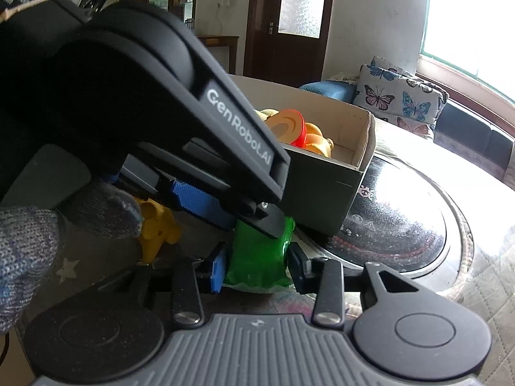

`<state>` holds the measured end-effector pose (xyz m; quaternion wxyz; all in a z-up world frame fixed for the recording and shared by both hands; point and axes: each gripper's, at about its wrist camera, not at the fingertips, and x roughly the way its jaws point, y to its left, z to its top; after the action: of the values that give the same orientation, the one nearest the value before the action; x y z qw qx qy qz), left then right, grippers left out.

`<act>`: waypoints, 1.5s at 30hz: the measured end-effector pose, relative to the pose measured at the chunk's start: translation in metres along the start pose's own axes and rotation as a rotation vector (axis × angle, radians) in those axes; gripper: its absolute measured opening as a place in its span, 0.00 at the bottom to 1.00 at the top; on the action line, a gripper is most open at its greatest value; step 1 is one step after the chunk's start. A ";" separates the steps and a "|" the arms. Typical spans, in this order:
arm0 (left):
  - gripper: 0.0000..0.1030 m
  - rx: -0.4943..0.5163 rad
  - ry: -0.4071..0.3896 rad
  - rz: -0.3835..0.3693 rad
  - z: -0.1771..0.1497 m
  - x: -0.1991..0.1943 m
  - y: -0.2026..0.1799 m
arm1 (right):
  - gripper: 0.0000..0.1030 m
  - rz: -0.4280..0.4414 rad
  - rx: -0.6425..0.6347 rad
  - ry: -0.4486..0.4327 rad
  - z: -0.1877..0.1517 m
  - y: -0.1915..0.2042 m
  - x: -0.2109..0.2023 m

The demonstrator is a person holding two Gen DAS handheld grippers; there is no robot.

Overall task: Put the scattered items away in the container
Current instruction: 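Lift the green block with the left gripper and carry it over the box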

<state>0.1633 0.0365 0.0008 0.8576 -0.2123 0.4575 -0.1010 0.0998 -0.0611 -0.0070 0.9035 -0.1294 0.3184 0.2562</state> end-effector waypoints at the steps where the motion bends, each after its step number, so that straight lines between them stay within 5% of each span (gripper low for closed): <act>1: 0.36 -0.002 0.002 -0.001 0.000 -0.001 0.001 | 0.37 0.006 0.005 0.000 0.000 -0.001 -0.001; 18: 0.39 -0.055 0.001 -0.002 -0.009 -0.012 0.010 | 0.36 0.097 0.073 -0.004 -0.002 -0.007 -0.016; 33: 0.37 0.002 0.002 0.040 -0.011 -0.011 -0.002 | 0.37 0.070 0.007 -0.010 -0.006 0.000 -0.024; 45: 0.36 -0.015 -0.167 0.032 0.019 -0.065 0.002 | 0.36 0.082 -0.088 -0.137 0.043 0.009 -0.035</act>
<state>0.1427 0.0673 0.0571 0.8926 -0.2193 0.3884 -0.0659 0.0938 -0.0494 0.0475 0.9053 -0.1378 0.2494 0.3150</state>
